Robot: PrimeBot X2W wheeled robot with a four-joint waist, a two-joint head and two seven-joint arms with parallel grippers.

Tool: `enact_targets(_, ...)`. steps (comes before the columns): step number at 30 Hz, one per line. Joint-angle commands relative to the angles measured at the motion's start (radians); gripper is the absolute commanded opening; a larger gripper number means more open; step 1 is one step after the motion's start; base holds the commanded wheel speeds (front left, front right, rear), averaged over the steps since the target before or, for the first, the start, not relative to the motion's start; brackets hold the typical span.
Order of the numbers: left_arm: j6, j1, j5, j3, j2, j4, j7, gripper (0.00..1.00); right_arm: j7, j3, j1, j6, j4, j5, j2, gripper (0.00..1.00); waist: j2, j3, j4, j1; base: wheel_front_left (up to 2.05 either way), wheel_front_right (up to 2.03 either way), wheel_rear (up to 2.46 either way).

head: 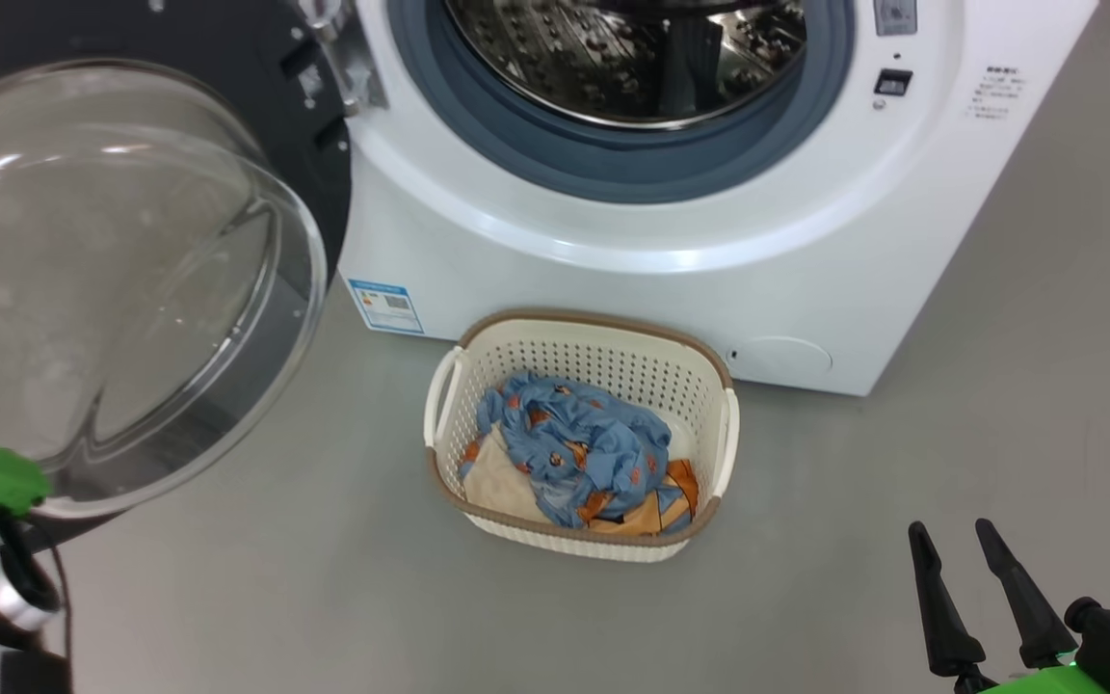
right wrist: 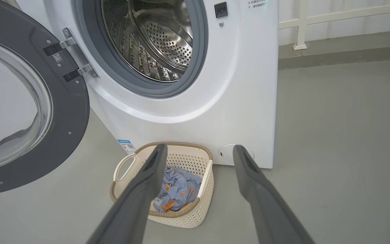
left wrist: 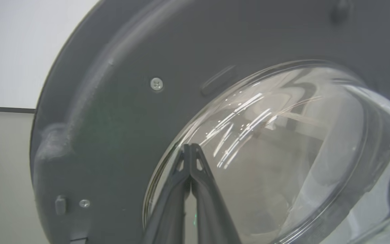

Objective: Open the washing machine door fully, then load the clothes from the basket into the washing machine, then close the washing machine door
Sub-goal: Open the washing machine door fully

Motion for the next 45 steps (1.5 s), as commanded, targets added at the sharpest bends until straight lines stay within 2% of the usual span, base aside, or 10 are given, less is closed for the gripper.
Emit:
enact_targets(1,-0.009,0.014,0.016,0.026,0.030,-0.064,-0.006,0.00,-0.012,0.021,0.000,0.002,-0.021,-0.001,-0.004,1.00,-0.0001,-0.032,0.024,0.0000,0.00,0.00,0.00)
enact_targets(6,-0.061,0.078,0.026,-0.005,-0.024,-0.234,-0.006,0.00,-0.012,0.017,0.004,0.002,-0.023,-0.010,0.007,1.00,-0.0001,-0.065,0.028,0.0000,0.00,0.00,0.00)
enact_targets(8,-0.085,0.116,0.039,-0.036,-0.042,-0.307,-0.006,0.58,-0.012,0.016,0.004,0.002,-0.025,-0.014,0.010,1.00,-0.0001,-0.078,0.020,0.0000,0.00,0.00,0.00)
enact_targets(9,-0.096,0.137,0.039,-0.052,-0.053,-0.341,-0.006,1.00,-0.012,0.016,0.004,0.002,-0.026,-0.017,0.012,1.00,-0.0001,-0.085,0.014,0.0000,0.00,0.00,0.00)
enact_targets(17,-0.192,0.321,0.033,-0.203,-0.090,-0.452,0.016,1.00,-0.012,0.019,0.005,0.002,-0.043,-0.027,0.024,1.00,-0.0001,-0.130,-0.074,0.0000,0.00,0.00,0.00)
enact_targets(22,-0.242,0.400,0.008,-0.239,-0.096,-0.464,0.005,1.00,-0.012,0.028,0.002,0.002,-0.066,-0.033,0.020,1.00,-0.0001,-0.140,-0.133,0.0000,0.00,0.00,0.00)
enact_targets(23,-0.256,0.442,0.018,-0.241,-0.095,-0.462,-0.002,1.00,-0.012,0.037,0.002,0.002,-0.074,-0.038,0.017,1.00,-0.0001,-0.144,-0.167,0.0000,0.00,0.00,0.00)
enact_targets(34,-0.308,0.572,0.080,-0.235,-0.116,-0.476,-0.006,1.00,-0.012,0.068,0.026,0.002,-0.073,-0.057,0.010,1.00,-0.0001,-0.146,-0.292,0.0000,0.00,0.00,0.00)
enact_targets(39,-0.332,0.595,0.089,-0.234,-0.120,-0.479,-0.006,1.00,-0.012,0.086,0.039,0.002,-0.073,-0.064,0.006,1.00,-0.0001,-0.144,-0.326,0.0000,0.00,0.00,0.00)
enact_targets(45,-0.325,0.618,0.080,-0.238,-0.120,-0.462,-0.006,1.00,-0.012,0.078,0.057,0.002,-0.074,-0.073,0.010,1.00,-0.0001,-0.158,-0.339,0.0000,0.00,0.00,0.00)
